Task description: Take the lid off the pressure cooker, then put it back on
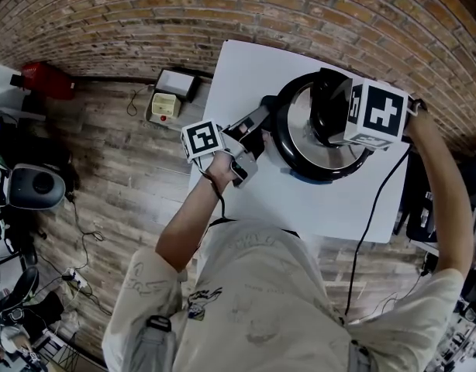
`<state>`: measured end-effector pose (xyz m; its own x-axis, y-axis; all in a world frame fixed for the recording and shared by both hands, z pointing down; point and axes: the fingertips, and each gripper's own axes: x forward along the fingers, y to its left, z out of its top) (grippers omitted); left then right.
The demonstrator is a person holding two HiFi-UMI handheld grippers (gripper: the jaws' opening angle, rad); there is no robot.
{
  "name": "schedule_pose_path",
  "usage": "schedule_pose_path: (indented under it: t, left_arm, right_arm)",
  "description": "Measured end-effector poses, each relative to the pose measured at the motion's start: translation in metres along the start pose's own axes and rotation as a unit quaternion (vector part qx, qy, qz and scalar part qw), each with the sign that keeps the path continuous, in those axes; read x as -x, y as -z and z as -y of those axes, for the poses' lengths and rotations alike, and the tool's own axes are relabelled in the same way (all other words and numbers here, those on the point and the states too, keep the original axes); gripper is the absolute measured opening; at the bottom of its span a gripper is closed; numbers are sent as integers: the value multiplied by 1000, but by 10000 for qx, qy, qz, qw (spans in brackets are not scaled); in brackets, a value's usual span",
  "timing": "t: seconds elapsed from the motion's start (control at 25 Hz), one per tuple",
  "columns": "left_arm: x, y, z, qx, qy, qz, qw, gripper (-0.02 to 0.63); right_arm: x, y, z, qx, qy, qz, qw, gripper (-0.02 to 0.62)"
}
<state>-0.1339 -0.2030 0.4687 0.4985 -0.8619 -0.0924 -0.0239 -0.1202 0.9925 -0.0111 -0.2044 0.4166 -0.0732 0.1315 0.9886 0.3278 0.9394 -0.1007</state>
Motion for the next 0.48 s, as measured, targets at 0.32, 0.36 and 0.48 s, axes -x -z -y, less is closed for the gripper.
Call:
schedule_pose_path:
  t: [0.32,0.36,0.48]
  left_arm:
    - [6,-9,-3,-482,-370,134,9981,109]
    - [9,-14,-5,-532,-455,211,9973,115]
    - [23,-32,-8,-814,-787,468,9925,132]
  right_arm:
    - [42,-18,-6,-31,349,990,9945,365]
    - [49,-19,-9,-36,441,1177,9921,365]
    - [68,-19,-16,-93,761,1774,9811,365]
